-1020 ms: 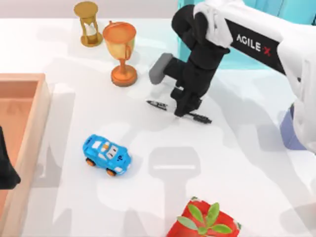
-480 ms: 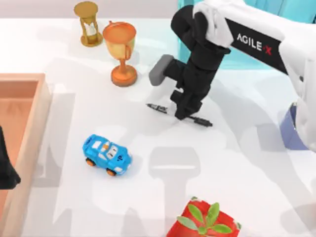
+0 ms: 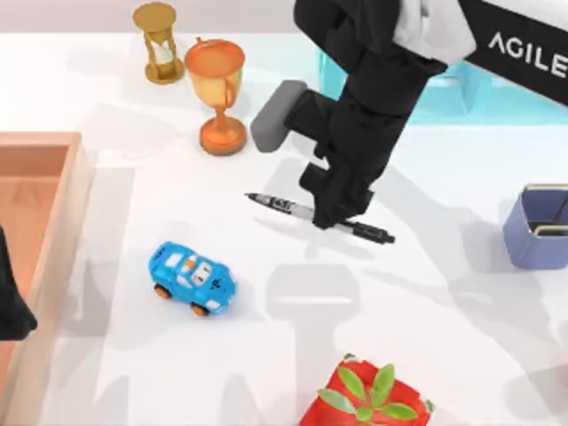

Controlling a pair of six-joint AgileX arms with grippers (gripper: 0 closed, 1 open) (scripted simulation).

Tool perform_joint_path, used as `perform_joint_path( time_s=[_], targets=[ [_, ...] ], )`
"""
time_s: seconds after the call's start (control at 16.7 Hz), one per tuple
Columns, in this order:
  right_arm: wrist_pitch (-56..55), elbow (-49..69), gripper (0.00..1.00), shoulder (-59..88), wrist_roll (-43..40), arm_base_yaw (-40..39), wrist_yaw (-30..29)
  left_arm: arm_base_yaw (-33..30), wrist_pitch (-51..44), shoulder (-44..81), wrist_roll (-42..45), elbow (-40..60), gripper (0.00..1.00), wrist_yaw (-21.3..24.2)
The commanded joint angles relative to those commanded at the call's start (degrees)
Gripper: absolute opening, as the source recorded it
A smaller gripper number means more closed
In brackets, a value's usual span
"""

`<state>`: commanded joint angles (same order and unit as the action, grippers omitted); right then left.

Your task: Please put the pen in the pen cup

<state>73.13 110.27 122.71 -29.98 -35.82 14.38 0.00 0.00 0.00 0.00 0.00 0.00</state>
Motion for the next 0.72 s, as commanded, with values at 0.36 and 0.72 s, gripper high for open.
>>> perform_joint_path(
  time_s=[0.36,0.72],
  targets=[
    [1.3,-7.78,0.0,-10.18,3.71,-2.53,0.19,0.0,0.0,0.0,0.0,0.0,1.0,0.0],
    [-0.23,-8.45,0.0,-9.75,2.87,-0.84,2.2,0.0,0.0,0.0,0.0,0.0,1.0,0.0]
  ],
)
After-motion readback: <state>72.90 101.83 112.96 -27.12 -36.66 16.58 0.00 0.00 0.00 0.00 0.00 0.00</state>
